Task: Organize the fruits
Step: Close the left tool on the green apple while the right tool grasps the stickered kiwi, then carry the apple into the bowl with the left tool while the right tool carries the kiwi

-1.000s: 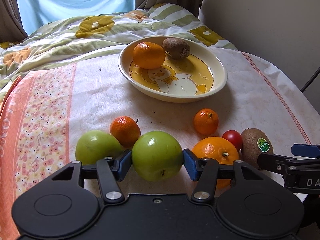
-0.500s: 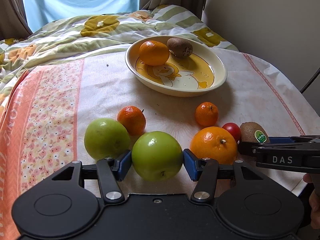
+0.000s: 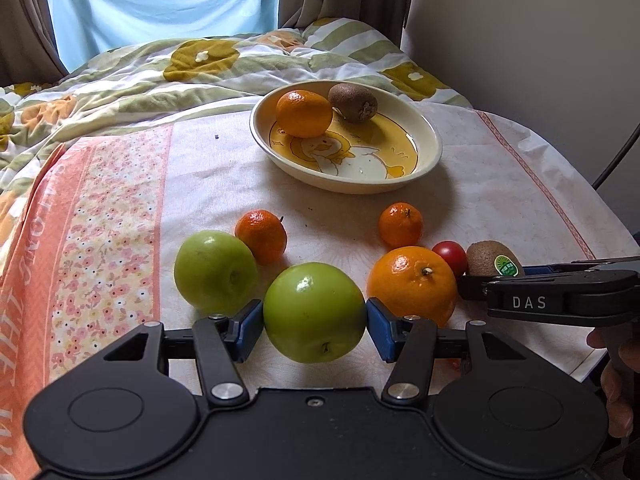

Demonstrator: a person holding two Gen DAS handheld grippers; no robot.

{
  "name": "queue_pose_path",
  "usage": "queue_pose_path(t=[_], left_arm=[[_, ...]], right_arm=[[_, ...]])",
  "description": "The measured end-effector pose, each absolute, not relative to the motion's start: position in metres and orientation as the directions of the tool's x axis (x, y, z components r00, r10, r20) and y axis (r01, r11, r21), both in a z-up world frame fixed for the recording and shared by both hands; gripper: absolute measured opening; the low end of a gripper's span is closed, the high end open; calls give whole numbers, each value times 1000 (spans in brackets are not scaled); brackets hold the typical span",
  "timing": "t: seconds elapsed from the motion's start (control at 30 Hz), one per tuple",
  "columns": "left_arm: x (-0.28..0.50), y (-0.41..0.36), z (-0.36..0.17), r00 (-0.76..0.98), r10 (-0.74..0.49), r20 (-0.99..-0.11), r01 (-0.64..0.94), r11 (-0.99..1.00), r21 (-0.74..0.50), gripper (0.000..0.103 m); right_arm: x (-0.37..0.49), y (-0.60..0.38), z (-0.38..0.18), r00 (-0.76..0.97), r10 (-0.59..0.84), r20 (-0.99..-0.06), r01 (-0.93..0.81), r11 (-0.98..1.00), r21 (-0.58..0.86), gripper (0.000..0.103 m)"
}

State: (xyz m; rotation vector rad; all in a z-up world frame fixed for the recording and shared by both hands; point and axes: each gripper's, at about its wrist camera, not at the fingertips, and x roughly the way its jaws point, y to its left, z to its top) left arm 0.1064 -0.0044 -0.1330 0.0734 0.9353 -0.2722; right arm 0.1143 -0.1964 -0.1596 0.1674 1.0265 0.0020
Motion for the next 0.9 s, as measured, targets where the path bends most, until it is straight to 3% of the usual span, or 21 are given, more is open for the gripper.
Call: queue_pose_path(t=[0.6,0.9], left_arm=[[85,11,-54,658,-246,-712,250,963,-102,60],[106,9,-19,722,-239,-649,234,967,-95,60]], right_arm=[[85,-203,-69,624,61,-779,88,985,148,64],[110,-214,-27,675,98,-731,47,983,175,64]])
